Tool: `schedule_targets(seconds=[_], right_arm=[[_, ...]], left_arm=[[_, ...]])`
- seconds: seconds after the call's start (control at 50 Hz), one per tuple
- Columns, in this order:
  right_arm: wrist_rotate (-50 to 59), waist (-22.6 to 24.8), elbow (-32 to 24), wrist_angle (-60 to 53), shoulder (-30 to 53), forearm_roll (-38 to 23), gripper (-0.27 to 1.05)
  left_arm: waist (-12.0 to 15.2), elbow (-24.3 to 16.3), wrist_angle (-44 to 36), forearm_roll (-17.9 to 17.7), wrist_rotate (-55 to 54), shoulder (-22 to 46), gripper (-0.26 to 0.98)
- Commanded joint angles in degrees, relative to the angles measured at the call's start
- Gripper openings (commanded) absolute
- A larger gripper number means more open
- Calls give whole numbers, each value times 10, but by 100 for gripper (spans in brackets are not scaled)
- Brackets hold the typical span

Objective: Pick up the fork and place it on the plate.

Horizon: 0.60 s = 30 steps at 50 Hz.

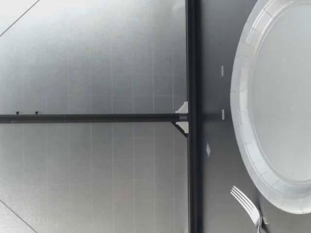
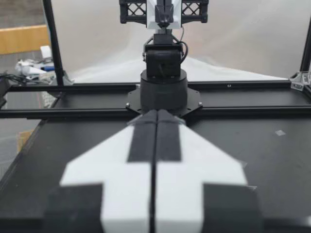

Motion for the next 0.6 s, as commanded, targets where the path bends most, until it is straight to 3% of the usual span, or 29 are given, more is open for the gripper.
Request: schedule_targets(seconds=[0.0,0.12,0.18,0.36,0.46,0.58], right_arm=[[-1,-1,0,-1,0,0,-5],[6,-2,6,1,-22,6,-11],[12,-4,1,11,-31,19,-11],[33,-30,-41,152,-8,40,-11],[62,-45,-58,207,25,40,-11],[83,-55,-51,215,52,39,-9]], left_arm=[[8,-4,-4,1,-3,-12,4],[8,-19,24,-10,-4,-27,-8],[13,-45,79,-25,-4,-24,-8],[66,-123,297,-83,-11,21,-8],[85,-125,336,-98,-39,63,-8],[88,-111,325,-98,-70,101,-8]])
